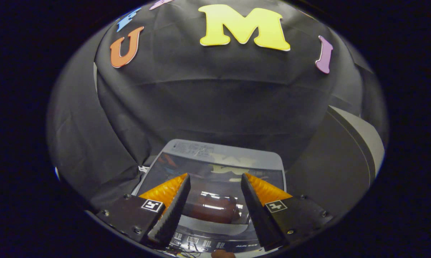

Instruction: Put the clothes into the washing machine and then close the washing machine lid.

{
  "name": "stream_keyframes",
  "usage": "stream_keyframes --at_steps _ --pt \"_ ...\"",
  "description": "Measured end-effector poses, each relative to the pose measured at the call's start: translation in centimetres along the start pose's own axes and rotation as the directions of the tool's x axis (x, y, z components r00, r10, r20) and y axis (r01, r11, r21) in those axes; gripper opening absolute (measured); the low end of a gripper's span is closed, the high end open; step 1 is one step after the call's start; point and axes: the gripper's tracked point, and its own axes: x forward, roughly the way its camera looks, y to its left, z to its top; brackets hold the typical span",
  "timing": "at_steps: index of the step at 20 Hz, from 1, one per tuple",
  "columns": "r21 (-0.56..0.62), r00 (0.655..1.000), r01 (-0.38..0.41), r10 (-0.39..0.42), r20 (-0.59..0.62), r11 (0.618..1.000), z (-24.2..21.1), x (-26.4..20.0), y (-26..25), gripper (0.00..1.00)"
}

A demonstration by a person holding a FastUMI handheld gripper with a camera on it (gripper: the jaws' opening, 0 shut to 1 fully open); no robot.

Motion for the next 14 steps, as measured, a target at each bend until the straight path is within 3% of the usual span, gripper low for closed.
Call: stream_keyframes --at_steps 8,14 --pt "0.015 1.000 0.008 -0.008 0.006 1.000 -0.1 -1.4 -0.4 0.89" --pt "-0.022 0.991 -0.026 0.029 0.128 0.999 0.4 -7.7 -1.6 0.89"
